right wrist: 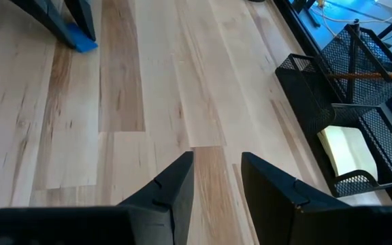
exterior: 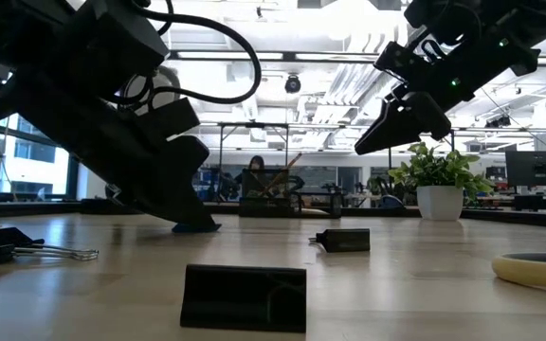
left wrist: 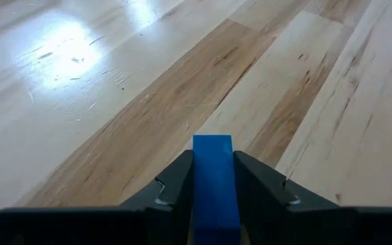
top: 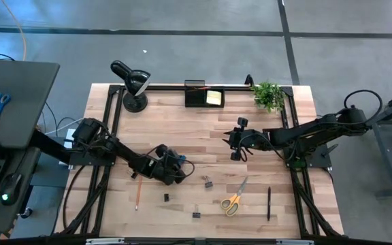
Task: Pick and place office supplies into organizer
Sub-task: Put the blue eraser into the black desk organizer
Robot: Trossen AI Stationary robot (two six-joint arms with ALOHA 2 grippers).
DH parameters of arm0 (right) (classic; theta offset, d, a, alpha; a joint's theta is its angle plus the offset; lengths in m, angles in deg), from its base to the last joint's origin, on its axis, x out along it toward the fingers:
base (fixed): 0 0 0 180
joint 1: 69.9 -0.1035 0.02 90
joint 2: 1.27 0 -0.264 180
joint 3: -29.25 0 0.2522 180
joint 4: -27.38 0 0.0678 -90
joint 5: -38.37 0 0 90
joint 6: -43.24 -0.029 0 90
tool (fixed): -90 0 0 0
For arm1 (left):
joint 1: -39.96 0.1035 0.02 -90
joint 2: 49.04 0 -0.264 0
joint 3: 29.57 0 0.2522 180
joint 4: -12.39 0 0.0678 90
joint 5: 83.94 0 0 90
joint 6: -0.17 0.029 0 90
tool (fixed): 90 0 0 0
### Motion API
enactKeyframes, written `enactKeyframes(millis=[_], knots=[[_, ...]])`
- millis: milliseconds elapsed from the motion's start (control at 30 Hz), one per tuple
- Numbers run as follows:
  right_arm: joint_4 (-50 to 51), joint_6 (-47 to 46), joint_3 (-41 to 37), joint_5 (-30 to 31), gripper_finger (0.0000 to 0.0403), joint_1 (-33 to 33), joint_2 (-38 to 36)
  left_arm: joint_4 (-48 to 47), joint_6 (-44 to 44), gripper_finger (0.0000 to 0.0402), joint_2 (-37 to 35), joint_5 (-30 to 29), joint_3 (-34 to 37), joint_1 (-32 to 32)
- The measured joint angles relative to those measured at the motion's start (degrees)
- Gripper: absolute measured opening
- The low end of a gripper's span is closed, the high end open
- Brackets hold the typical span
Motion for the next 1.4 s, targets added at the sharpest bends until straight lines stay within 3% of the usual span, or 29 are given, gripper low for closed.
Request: enactKeyframes(millis=[300, 633, 933, 1167, 1400], knots=[[-0.16, 0.82, 0.00, 0.37, 0.0116, 0.00, 0.00, -0.34, 3.55, 0.0096, -0.37, -2.52, -1.10, 0.89], [-0.43, 1.15, 0.00, -0.13, 0.0116, 0.00, 0.00, -0.85, 17.03, 0.0052, -0.98, 4.33, -6.67, 8.64], [0.06, 0.82, 0.00, -0.14, 0.0116, 0.01, 0.00, -3.44, 37.35, 0.0069, -4.07, 5.68, -12.63, 19.40], [1.34, -0.04, 0.04, 0.08, 0.0116, 0.00, 0.00, -3.01, 60.26, 0.0070, -5.31, 15.27, -18.20, 31.20], [1.62, 0.02, 0.04, 0.10, 0.0116, 0.00, 0.00, -2.50, 68.82, 0.0073, -5.31, 19.87, -20.34, 40.47]])
